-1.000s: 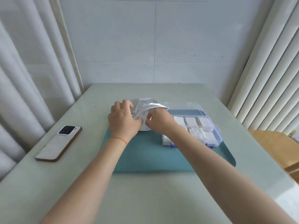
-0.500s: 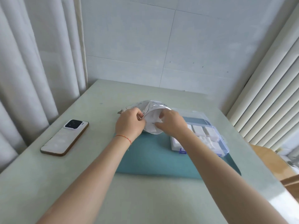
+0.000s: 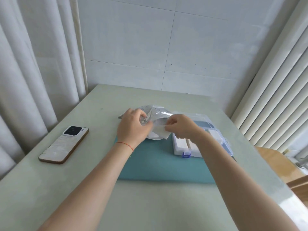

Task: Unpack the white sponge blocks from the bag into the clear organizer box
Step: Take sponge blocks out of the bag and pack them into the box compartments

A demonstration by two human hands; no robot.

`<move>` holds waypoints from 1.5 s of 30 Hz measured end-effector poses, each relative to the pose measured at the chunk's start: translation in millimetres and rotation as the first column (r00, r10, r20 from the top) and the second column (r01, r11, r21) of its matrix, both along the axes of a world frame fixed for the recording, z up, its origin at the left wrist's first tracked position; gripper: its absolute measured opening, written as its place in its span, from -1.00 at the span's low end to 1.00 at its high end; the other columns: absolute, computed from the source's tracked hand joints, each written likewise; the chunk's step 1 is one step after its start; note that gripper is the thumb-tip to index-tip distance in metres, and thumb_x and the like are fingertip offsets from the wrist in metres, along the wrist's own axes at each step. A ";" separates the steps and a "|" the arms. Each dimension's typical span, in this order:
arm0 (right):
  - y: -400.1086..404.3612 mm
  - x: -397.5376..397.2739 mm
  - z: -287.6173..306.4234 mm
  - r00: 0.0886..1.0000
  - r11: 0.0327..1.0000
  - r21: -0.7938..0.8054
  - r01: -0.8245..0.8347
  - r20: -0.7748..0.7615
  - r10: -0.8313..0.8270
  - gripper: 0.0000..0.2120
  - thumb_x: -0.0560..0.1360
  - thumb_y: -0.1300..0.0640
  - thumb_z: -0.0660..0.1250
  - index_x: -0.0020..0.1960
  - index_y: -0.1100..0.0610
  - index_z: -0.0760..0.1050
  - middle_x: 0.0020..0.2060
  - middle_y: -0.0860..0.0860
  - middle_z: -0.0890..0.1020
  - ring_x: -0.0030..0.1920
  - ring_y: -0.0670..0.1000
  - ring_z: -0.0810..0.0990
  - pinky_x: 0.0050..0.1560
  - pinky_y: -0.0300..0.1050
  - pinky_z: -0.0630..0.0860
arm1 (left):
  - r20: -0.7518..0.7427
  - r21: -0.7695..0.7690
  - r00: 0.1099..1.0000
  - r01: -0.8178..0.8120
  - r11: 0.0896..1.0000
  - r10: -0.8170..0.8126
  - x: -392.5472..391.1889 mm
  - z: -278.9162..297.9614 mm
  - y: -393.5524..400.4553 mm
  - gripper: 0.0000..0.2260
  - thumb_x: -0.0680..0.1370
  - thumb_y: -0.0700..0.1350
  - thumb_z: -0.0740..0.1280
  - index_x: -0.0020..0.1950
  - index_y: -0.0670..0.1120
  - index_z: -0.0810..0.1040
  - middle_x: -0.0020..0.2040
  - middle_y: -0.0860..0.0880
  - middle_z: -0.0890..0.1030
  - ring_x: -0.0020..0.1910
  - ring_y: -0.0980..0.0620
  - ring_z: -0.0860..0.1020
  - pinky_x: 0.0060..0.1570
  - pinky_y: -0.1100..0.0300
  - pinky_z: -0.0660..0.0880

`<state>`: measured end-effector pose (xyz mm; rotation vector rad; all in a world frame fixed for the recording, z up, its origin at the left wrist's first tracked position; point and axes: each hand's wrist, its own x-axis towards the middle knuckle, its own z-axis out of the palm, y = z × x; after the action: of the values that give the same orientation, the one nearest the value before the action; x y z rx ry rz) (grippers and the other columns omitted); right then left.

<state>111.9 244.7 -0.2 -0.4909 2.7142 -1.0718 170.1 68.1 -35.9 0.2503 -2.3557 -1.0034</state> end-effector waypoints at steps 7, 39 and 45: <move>53.1 12.9 21.5 0.966 0.829 -0.547 -0.113 0.135 0.221 -0.85 0.52 0.39 0.32 -0.10 0.18 0.44 -0.45 0.02 0.43 -0.54 -0.04 0.25 -0.53 -0.25 0.20 | 0.084 0.444 0.917 0.317 0.838 -0.391 8.7 30.3 45.5 -0.66 0.54 0.15 0.37 -0.14 -0.12 0.65 -0.28 -0.02 0.65 -0.32 0.11 0.57 -0.33 0.27 0.44; 206.5 -21.7 -14.1 0.985 0.985 0.163 0.053 -0.171 -0.024 -0.86 0.47 0.14 0.41 0.03 0.07 0.55 -0.11 -0.07 0.54 -0.12 -0.03 0.50 -0.24 -0.29 0.40 | 0.501 -0.129 0.791 0.471 0.873 -0.353 -69.9 10.3 226.9 -0.97 0.46 -0.11 0.42 -0.18 -0.01 0.64 -0.28 0.09 0.65 -0.32 0.11 0.58 -0.25 0.26 0.46; 203.8 -18.0 -13.2 0.948 0.942 0.329 0.071 -0.316 0.039 -0.86 0.51 0.19 0.27 -0.02 0.09 0.60 -0.08 -0.02 0.51 -0.09 -0.06 0.40 0.00 -0.09 0.48 | 0.486 -0.312 0.830 0.458 0.833 -0.274 -68.7 2.9 233.0 -0.93 0.44 -0.08 0.38 -0.25 0.04 0.57 -0.19 0.11 0.63 -0.09 0.02 0.59 -0.04 0.17 0.55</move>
<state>93.9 448.5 -13.4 -0.6287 3.0992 -0.5427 101.4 301.1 -33.0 -0.1993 -3.0374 -0.6126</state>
